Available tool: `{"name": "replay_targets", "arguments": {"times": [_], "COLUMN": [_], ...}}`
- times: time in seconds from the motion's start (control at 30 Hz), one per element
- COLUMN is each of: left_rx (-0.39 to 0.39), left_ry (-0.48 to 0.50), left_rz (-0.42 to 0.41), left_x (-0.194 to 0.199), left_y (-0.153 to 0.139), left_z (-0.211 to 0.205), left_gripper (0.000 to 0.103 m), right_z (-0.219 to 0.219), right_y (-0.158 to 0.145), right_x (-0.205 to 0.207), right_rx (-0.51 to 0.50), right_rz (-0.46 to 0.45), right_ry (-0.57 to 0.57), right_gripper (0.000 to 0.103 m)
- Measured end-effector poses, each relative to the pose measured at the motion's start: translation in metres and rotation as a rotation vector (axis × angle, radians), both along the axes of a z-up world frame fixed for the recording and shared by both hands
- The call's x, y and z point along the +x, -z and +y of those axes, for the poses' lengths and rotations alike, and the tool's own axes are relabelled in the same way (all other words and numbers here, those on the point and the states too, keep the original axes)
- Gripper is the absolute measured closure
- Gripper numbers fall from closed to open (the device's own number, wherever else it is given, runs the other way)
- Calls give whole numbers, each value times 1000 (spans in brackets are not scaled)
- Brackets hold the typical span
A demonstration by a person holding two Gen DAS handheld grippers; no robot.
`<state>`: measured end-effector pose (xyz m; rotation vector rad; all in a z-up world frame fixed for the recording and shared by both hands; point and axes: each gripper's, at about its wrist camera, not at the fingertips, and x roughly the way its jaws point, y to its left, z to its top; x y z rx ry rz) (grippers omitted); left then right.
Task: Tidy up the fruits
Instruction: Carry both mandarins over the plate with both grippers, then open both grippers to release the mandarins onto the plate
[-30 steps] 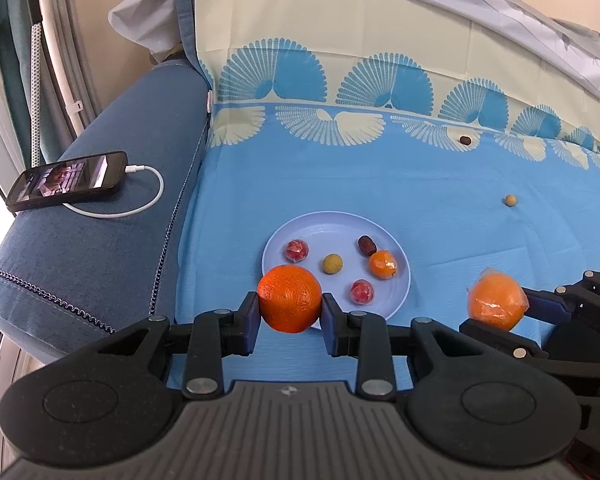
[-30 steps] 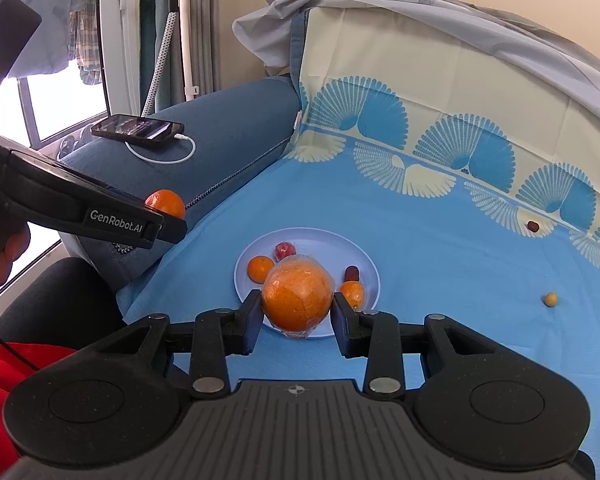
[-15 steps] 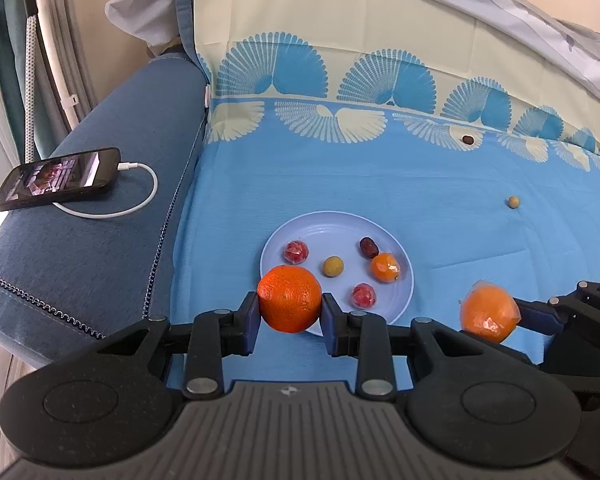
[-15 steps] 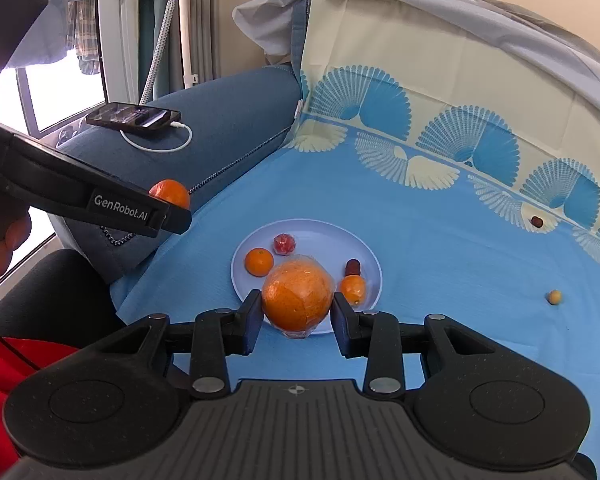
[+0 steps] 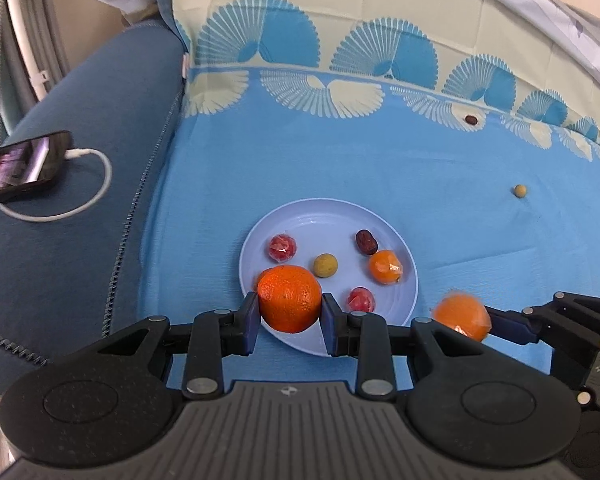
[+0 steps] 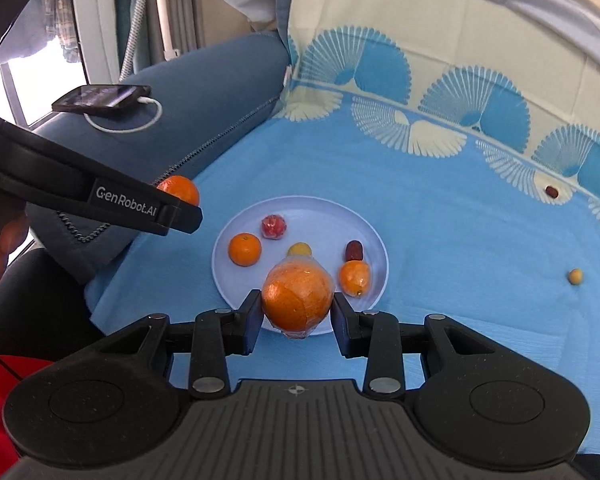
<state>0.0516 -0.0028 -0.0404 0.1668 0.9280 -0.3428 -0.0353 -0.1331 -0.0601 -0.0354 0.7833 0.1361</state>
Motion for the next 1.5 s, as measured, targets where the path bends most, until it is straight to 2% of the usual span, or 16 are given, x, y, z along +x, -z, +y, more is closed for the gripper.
{"name": "replay_targets", "arguments": {"times": [0.5,0.7,0.73,0.77,0.8,0.83,0.87,0.93,1.0,1.17,1.37,1.5], "left_rx": [56,61,55,48,41,33,24,26,47,59,66,67], "left_ry": [38,74,76,71,63,52,44,51,50,-31,-86,-75], "left_rz": [105,120,123,118,106,79,47,21,34,86,81,25], "left_x": [68,82,84,85,85,83,78,70,60,26,-13,-36], "left_y": [64,76,76,74,71,66,60,52,49,44,32,16], "left_z": [-32,-43,-43,-42,-39,-36,-30,-23,-15,6,19,22], "left_gripper": [68,66,59,46,21,4,0,0,0,0,0,0], "right_z": [-15,-20,-22,-22,-23,-22,-22,-21,-20,-11,4,4], "right_y": [54,66,64,61,58,55,52,46,43,35,12,-2], "right_x": [73,92,94,94,93,92,88,76,65,27,-3,-17], "right_rx": [-10,-10,-6,-13,-24,-36,-52,-68,-68,-14,-70,-77], "right_rz": [122,131,125,111,97,87,79,79,109,157,59,5], "right_ry": [32,23,22,25,25,22,21,16,23,34,19,31], "right_gripper": [64,63,58,43,31,27,21,13,6,2,1,1]}}
